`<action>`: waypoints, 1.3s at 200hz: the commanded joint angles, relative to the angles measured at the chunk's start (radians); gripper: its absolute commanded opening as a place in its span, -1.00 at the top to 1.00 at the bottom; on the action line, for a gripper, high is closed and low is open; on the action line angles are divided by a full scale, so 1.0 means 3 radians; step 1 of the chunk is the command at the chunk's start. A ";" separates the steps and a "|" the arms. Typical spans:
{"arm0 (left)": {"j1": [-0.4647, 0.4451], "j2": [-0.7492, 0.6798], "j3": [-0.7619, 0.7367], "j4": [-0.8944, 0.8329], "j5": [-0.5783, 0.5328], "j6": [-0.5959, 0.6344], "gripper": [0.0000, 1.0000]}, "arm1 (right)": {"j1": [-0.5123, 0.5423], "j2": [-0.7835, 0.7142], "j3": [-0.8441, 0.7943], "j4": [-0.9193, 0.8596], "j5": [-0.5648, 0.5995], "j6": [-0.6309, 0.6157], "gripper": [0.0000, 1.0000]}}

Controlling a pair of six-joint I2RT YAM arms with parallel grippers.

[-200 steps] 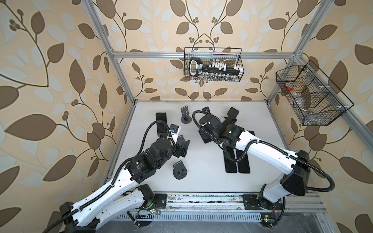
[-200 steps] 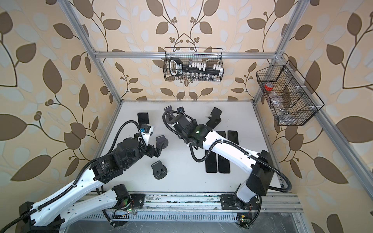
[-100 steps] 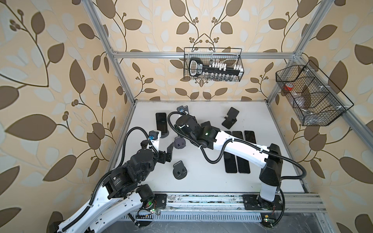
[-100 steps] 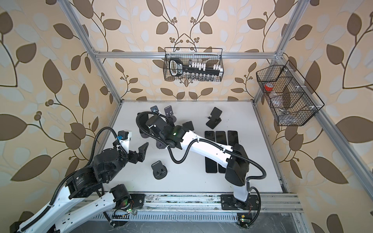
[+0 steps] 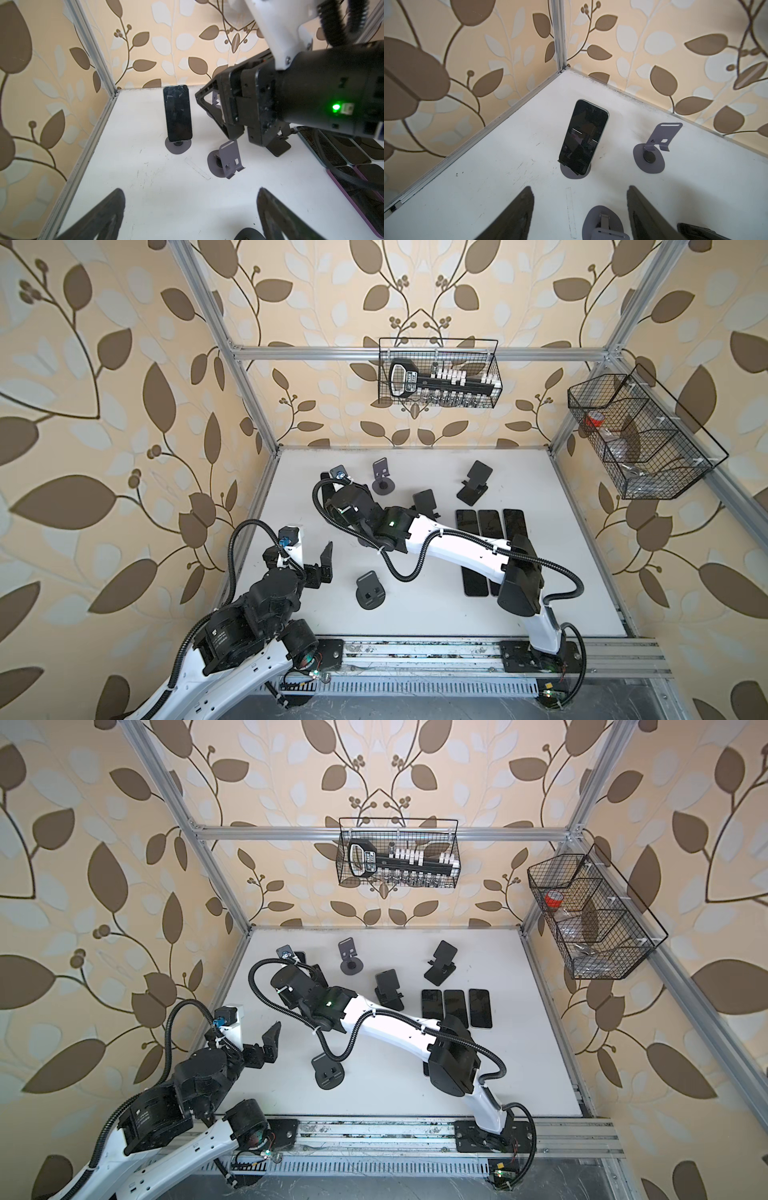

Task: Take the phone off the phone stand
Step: 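Open and raise the right gripper while left arm swings toward the standing phone, then bring the left gripper around the green-edged phone while right arm draws back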

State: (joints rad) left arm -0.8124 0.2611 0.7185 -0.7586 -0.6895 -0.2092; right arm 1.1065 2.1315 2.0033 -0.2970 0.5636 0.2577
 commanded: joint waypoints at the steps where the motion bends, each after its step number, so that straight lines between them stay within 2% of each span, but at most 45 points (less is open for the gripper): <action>1: -0.0018 -0.0106 -0.0079 0.0117 -0.0339 0.0031 -0.97 | 0.0016 0.0136 0.0103 0.0236 -0.0061 -0.0055 -0.45; 37: -0.0018 -0.0078 -0.0185 0.0367 -0.0422 0.0181 -0.97 | 0.0016 0.0290 0.0123 0.0461 -0.0063 -0.0102 -0.47; 153: -0.0018 0.0193 -0.0117 0.0392 -0.0504 0.0186 -0.97 | 0.0019 0.0718 0.0332 0.0806 -0.0013 -0.0174 -0.51; 194: -0.0018 0.0388 -0.0034 0.0434 -0.0506 0.0191 -0.97 | -0.0012 0.0485 0.0096 0.0796 -0.0081 -0.0124 -0.52; 226: -0.0013 0.0464 0.0032 0.0499 -0.0524 0.0252 -0.97 | -0.0091 0.0129 -0.0306 0.0791 -0.0136 -0.0013 -0.51; 260: -0.0010 0.0552 0.0064 0.0718 -0.0531 0.0456 -0.97 | -0.0242 -0.0312 -0.0770 0.0816 -0.0368 0.0158 -0.51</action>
State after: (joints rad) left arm -0.8124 0.4026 0.6914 -0.6338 -0.8089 -0.1253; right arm 1.0683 2.1635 1.8439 -0.0708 0.5030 0.2550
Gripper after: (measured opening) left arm 0.986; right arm 0.754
